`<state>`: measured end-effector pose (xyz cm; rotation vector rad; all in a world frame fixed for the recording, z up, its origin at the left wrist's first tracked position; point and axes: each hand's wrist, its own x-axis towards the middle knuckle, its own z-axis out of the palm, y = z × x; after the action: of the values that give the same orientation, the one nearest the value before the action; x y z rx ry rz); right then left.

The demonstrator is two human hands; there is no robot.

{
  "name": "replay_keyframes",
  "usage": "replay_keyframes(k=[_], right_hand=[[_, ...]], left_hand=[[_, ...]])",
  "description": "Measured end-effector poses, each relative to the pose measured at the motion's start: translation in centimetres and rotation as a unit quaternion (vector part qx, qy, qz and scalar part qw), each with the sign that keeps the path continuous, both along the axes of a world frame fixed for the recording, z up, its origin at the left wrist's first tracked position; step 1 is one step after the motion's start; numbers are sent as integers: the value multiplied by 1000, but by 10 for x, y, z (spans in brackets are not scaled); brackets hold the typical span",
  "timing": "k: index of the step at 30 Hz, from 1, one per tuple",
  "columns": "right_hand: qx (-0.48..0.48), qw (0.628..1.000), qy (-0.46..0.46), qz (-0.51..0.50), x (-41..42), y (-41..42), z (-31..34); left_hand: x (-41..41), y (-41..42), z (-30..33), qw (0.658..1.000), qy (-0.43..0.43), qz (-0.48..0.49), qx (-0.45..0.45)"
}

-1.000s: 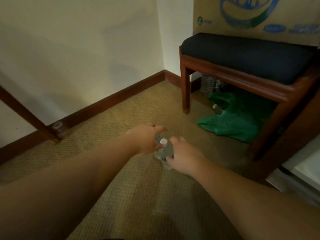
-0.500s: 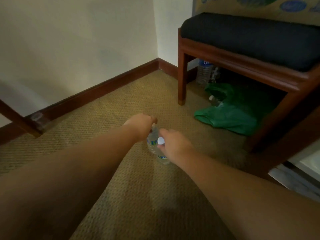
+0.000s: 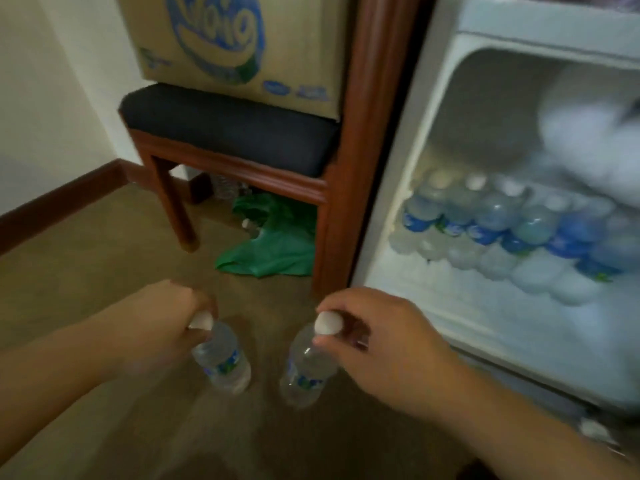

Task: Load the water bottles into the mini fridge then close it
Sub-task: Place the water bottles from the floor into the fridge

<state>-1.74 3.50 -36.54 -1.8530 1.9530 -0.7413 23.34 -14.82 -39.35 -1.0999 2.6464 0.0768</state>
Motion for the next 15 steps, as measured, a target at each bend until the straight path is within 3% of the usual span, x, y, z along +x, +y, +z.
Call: replay_keyframes(k=[4, 9, 15], right_hand=[[-75, 989, -24, -122, -59, 62, 46], [-148, 953, 8, -266, -131, 99, 53], [-176, 883, 24, -434, -199, 107, 34]], left_hand=[[-58, 37, 48, 991, 105, -86, -21], [-136, 79, 101, 954, 247, -166, -33], [-228, 105, 118, 930, 313, -190, -30]])
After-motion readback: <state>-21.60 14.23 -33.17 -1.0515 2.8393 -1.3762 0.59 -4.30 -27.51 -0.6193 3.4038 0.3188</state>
